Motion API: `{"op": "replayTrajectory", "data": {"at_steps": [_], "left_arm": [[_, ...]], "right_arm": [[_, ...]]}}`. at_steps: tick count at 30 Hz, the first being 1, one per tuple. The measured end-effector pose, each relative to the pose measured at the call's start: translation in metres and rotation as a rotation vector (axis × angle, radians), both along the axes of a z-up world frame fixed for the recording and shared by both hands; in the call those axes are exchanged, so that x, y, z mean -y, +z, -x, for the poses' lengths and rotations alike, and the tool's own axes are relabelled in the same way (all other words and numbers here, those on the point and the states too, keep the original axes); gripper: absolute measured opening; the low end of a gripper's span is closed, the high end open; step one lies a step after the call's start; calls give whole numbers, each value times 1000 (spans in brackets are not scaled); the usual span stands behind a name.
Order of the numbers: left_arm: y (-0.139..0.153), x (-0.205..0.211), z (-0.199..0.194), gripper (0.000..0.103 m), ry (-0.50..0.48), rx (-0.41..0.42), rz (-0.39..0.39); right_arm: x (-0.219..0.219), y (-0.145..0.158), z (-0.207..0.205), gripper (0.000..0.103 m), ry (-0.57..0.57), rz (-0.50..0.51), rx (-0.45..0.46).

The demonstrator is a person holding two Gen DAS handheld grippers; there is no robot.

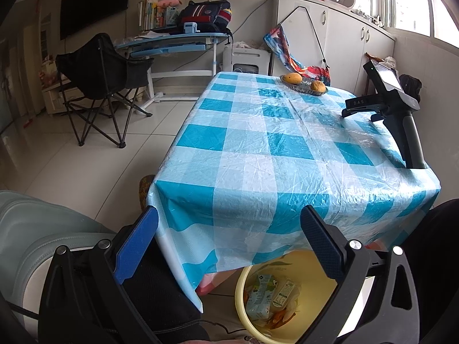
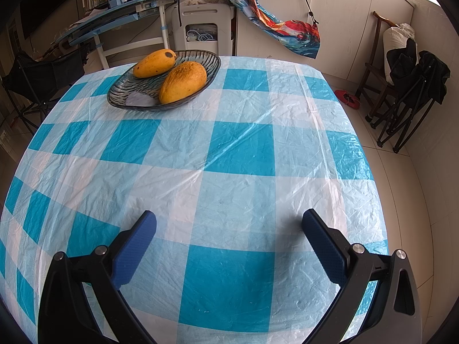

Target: Collect trash

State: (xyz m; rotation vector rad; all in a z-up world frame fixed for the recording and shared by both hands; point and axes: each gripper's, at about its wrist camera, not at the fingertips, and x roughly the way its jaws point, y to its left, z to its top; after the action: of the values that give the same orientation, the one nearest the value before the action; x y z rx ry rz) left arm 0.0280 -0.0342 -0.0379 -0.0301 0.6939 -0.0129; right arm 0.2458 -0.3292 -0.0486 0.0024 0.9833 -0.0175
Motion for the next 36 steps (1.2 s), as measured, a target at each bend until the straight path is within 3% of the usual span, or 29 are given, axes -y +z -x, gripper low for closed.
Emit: {"op": "replayTrajectory", "data": {"at_steps": [23,29,36], "left_arm": [[5,7,4,96,-21,20,-56],[-4,18,4,96,-38,-31,-107],[-13,26,-1,96,-55,-85,-109]], "right_arm": [[1,-1,-3,97,0,0,0],[1,-1,-3,97,-1,0,1],[1,-1,-3,97,-1,0,1]]}}
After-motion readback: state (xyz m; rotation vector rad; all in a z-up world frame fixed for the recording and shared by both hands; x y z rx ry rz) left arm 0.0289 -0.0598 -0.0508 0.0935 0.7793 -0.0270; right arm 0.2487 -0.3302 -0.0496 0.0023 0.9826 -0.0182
